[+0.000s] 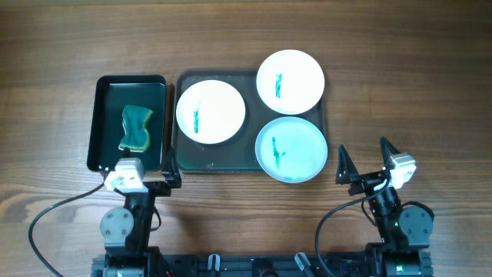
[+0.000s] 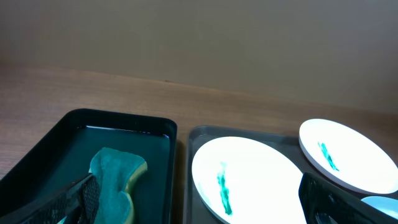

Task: Clean dirty plates on tray and stack at the side
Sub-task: 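Raise both arms from rest toward the sponge tray and plates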

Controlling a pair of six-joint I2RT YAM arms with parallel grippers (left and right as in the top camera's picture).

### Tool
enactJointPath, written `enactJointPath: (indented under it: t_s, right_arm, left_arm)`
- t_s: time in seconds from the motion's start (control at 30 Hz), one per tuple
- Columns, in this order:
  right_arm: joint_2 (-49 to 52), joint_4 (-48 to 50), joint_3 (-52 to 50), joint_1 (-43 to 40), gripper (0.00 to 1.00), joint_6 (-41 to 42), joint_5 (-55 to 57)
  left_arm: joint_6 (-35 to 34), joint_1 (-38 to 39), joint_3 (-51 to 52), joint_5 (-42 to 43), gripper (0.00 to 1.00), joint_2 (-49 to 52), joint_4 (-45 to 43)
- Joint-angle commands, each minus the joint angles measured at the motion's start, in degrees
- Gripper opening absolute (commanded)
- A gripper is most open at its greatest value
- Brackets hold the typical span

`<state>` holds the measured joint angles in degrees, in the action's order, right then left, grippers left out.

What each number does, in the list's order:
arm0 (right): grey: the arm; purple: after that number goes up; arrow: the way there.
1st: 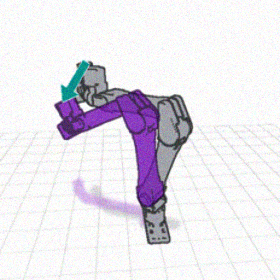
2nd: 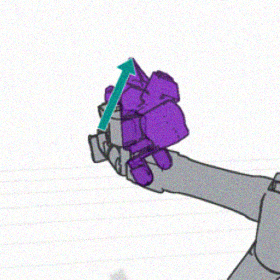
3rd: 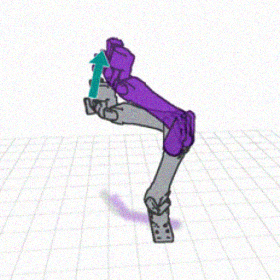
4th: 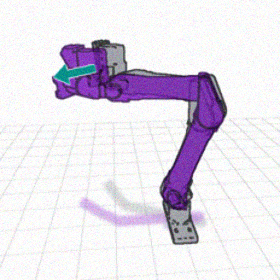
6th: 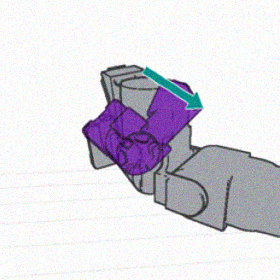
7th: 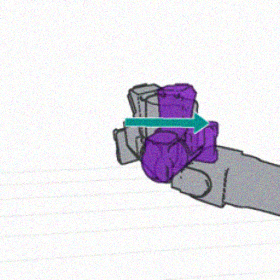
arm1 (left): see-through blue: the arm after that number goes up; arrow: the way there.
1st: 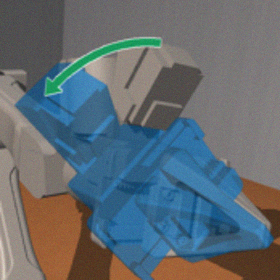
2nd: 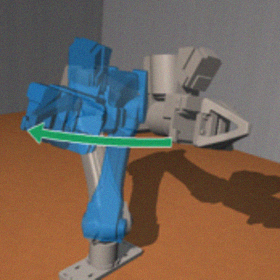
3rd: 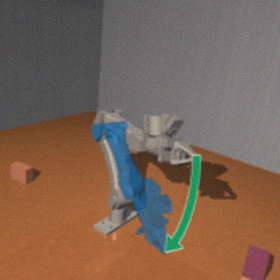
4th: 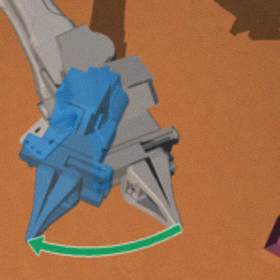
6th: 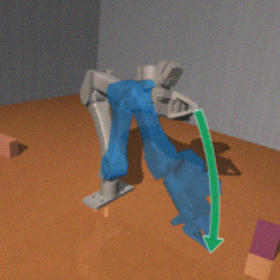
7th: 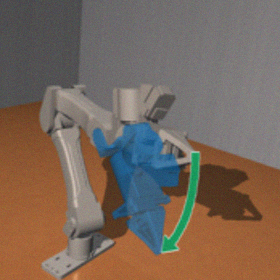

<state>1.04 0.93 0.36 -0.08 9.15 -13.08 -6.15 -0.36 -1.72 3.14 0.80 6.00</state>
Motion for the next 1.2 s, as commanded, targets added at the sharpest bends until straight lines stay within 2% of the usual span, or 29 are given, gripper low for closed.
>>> enactJointPath:
  t_s: [0.0, 0.37, 0.7, 1.17]
  right_arm:
    - [-0.4, 0.3, 0.0, 0.2, 1.0, 0.7, -0.7]
    - [-0.4, 0.3, 0.0, 0.2, 1.0, 0.8, -0.7]
    - [0.1, 0.2, 0.0, 0.2, 1.0, 5.0, -1.1]
    - [11.8, 0.3, 4.4, 0.2, 1.0, 3.5, -6.3]
  left_arm:
    - [-0.3, 0.3, 0.5, 0.5, 1.0, -0.5, -0.2]
    - [-0.3, 0.3, 0.5, 0.5, 1.0, -0.5, -0.2]
    - [-0.3, 0.2, 0.5, 0.0, 1.0, -0.5, -0.1]
    - [-0.3, 0.2, -0.2, -0.5, 1.0, -0.4, 0.0]
